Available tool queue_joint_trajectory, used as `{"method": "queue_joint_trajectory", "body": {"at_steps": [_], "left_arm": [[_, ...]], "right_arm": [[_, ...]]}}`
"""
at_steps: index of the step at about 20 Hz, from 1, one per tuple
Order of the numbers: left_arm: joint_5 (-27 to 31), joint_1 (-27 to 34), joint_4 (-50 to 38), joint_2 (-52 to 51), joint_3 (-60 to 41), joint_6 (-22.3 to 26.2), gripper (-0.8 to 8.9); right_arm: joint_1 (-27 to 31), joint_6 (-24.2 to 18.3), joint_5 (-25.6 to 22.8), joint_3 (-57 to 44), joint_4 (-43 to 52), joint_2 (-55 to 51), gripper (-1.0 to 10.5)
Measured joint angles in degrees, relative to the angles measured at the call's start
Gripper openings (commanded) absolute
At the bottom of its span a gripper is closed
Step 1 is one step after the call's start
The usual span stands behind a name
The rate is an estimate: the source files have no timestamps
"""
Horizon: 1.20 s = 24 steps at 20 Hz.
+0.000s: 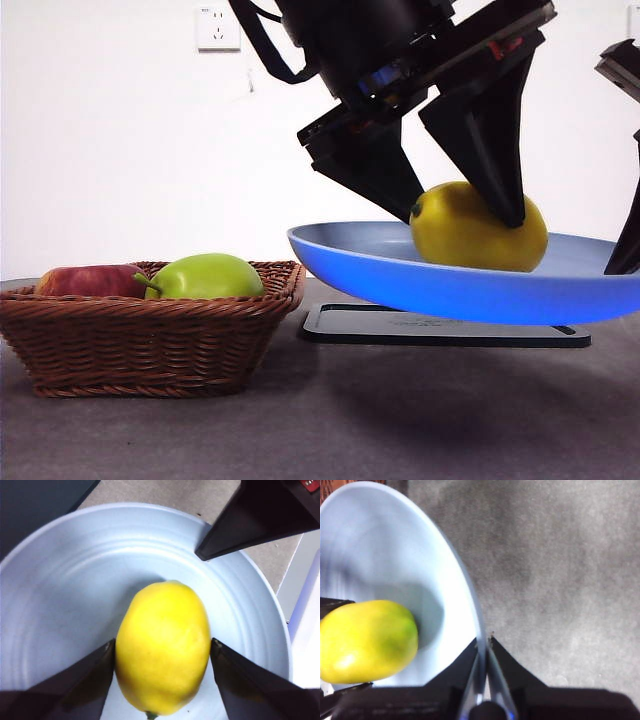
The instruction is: Take the lemon from the basket,put the lemon in the plate,hand out the plate
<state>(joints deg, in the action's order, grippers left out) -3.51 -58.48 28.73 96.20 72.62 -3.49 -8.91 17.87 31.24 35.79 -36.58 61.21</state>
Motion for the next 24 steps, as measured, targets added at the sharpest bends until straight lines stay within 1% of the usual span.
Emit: {"method": "queue_joint_trajectory", "body": {"at_steps": [3,5,8,10,11,13,18,20,24], "left_arm": [[0.04,0.26,0.31,-0.52,0.02,-0.55,3.27],[0.17,0.63,1.84,-3.08,0.00,-0.61,3.27],[0.35,1.97,5.51,-8.63,0.02,-0.61,3.27],[0.35,3.26,9.16,-11.39,0.02,-0.61,3.26],[0.37,3.93,11.13,-12.72,0.02,-0.61,3.26],[0.42,5.09,13.46,-15.87,0.02,-0.61,3.26],[0.81,6.80,16.15,-24.70,0.02,-0.61,3.25],[2.71,7.10,17.75,-27.50,0.02,-0.61,3.24],[7.37,7.10,20.41,-32.04,0.02,-0.61,3.24]], "right_arm": [[0.02,0.66,-0.35,0.00,-0.70,0.00,0.0],[0.15,1.40,-0.42,0.00,-0.68,0.00,0.0],[1.75,1.92,-0.39,0.28,-0.68,1.05,0.0],[3.28,2.08,-0.85,2.10,-0.66,4.09,0.0],[3.96,2.05,-1.11,3.72,-0.68,5.95,0.0],[4.66,1.81,-3.37,8.11,-0.66,10.47,0.0],[5.99,0.92,-3.89,22.38,-0.44,23.89,0.0],[6.27,0.72,-5.18,28.37,-0.39,29.05,0.0],[6.67,0.70,-5.29,37.83,-0.28,39.39,0.0]]}}
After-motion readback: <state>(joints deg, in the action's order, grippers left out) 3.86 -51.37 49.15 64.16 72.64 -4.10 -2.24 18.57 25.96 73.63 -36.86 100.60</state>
